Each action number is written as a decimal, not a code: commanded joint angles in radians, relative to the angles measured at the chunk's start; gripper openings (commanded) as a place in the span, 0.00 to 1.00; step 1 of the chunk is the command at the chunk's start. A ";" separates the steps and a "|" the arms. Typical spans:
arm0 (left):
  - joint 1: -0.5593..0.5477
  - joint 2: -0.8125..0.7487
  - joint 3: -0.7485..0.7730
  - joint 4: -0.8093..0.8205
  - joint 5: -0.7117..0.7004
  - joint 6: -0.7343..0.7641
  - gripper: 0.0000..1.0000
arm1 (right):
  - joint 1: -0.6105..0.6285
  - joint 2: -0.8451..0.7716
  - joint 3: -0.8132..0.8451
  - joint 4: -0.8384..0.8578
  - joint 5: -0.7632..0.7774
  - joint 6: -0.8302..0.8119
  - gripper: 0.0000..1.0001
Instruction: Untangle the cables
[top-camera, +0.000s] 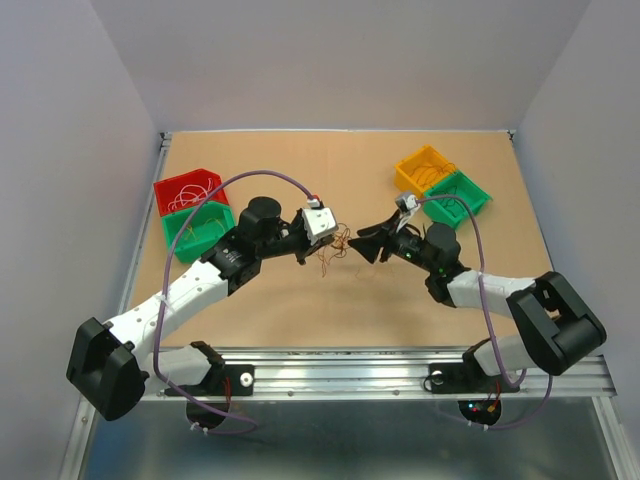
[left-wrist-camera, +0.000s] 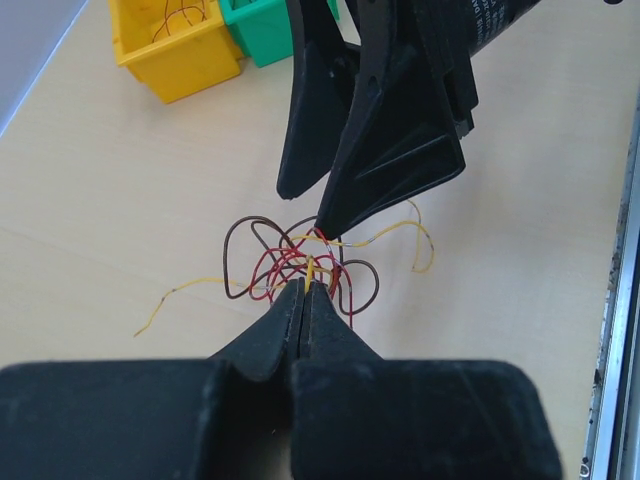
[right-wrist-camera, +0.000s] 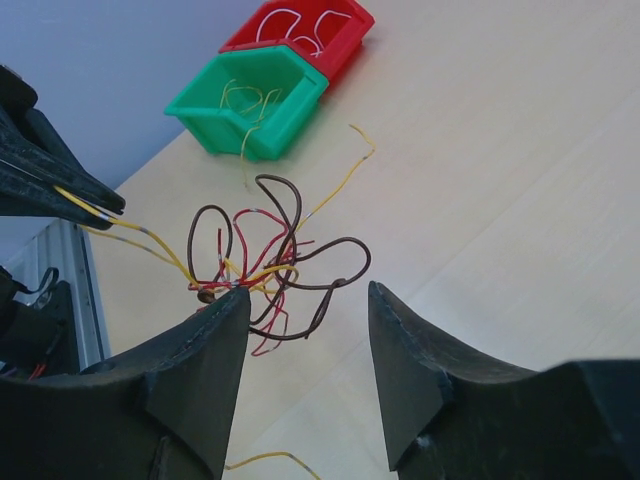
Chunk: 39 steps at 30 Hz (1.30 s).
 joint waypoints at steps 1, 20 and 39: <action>0.003 -0.011 0.001 0.020 0.009 0.013 0.00 | 0.007 -0.005 0.043 0.091 0.027 0.018 0.57; 0.003 0.000 -0.005 0.034 -0.022 0.016 0.00 | 0.007 0.012 0.073 0.018 0.076 0.065 0.69; 0.003 0.022 -0.005 0.040 -0.054 0.023 0.00 | 0.007 0.015 0.135 -0.147 -0.039 0.081 0.52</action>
